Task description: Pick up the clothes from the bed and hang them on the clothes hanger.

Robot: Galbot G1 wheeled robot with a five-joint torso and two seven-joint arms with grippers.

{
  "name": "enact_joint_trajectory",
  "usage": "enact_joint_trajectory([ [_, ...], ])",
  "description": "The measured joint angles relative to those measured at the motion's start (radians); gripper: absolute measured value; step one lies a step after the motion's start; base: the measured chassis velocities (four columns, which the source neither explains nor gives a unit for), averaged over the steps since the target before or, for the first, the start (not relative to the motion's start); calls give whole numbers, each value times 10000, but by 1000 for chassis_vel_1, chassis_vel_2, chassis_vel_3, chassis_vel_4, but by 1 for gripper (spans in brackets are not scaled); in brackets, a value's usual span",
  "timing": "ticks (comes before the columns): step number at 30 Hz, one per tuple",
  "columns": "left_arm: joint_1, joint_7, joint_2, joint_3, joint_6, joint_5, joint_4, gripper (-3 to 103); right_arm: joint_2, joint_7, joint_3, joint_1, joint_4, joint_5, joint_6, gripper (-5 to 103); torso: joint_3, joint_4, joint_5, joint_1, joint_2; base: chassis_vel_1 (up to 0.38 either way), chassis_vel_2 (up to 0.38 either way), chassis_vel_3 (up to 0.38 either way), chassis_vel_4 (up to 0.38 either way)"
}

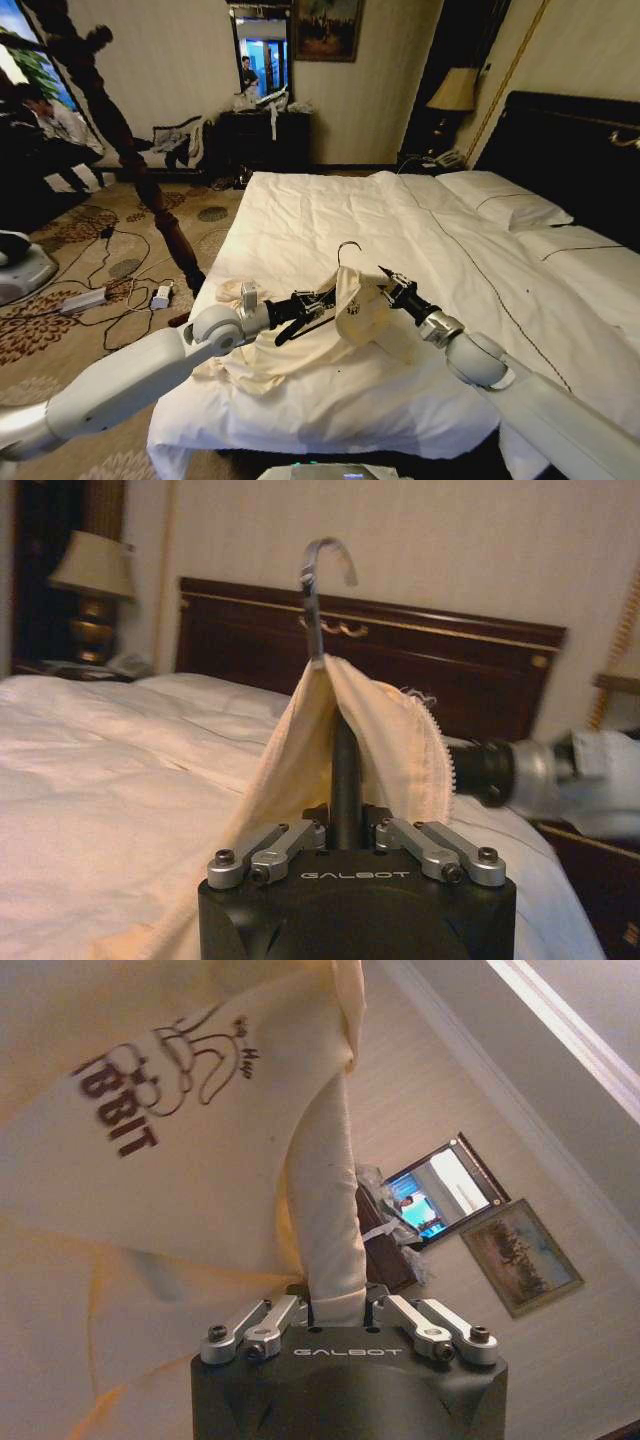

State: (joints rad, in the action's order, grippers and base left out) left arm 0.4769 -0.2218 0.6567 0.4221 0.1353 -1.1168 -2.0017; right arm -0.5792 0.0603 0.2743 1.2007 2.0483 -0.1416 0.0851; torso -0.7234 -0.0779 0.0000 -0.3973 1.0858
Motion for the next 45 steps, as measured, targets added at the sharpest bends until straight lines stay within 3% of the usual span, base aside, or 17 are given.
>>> enact_joint_trajectory([
  [5,282,623,-59,-498,162,-188,-238,12,-101,160,27,61,-72,-153,16,20,0,0,-1,0,0,0,0,0,0],
  [7,512,930,-235,-893,174,-242,-388,22,-145,343,95,50,-204,-157,160,20,0,5,0,0,0,0,0,0,0],
  [8,512,930,-235,-893,174,-242,-388,22,-145,343,95,50,-204,-157,160,20,0,5,0,0,0,0,0,0,0],
  [12,952,1314,-634,-1582,186,-220,-746,43,-120,723,254,150,-312,-458,363,19,0,1,-1,0,-1,0,0,0,0],
  [14,1029,1354,-745,-1754,187,-217,-858,43,-111,795,297,202,-352,-534,363,19,0,1,0,0,0,0,0,0,0],
  [16,1223,1468,-1066,-2222,184,-212,-1145,60,-129,970,393,313,-443,-643,363,19,0,0,-1,1,0,0,0,0,0],
  [17,1223,1468,-1066,-2222,184,-212,-1145,60,-129,970,393,313,-443,-643,363,19,0,0,-1,1,0,0,0,0,0],
  [18,1309,1496,-1174,-2450,181,-211,-1226,60,-147,1019,423,339,-467,-677,362,19,0,-1,-1,0,0,0,0,0,0],
  [21,2462,1642,-1683,-3969,165,-166,-1410,76,-220,1213,539,422,-519,-732,420,19,0,2,2,0,-1,0,0,0,0],
  [23,2707,1690,-1772,-4189,160,-173,-1404,76,-230,1242,600,475,-521,-733,436,19,0,8,1,0,0,0,0,0,0],
  [24,3026,1733,-1866,-4446,141,-181,-1356,81,-238,1283,707,583,-521,-734,453,19,1,9,0,1,1,0,0,0,0],
  [28,3928,1708,-1956,-4954,24,-33,-581,97,-241,1486,1075,1121,-426,-735,519,19,2,-7,-3,2,1,0,0,0,0],
  [34,3732,1875,-1275,-4859,237,-318,899,100,-330,1534,921,1107,-371,-748,552,19,0,5,-3,1,0,0,0,0,0],
  [38,2968,2413,-767,-4638,913,-917,2102,100,-286,1540,699,890,-470,-739,431,19,0,-5,-1,1,0,0,0,0,0],
  [40,2292,2992,-397,-4423,1613,-1498,3090,100,-244,1521,417,660,-632,-727,293,19,-1,10,3,0,-1,0,0,0,0],
  [42,2127,3045,-312,-4343,1709,-1591,3278,100,-235,1519,399,658,-648,-727,276,19,-1,11,2,0,-1,0,0,0,0],
  [45,1026,2940,198,-3749,2405,-1484,4512,100,-226,1516,375,703,-698,-759,203,19,-1,-4,3,0,0,0,0,0,0],
])
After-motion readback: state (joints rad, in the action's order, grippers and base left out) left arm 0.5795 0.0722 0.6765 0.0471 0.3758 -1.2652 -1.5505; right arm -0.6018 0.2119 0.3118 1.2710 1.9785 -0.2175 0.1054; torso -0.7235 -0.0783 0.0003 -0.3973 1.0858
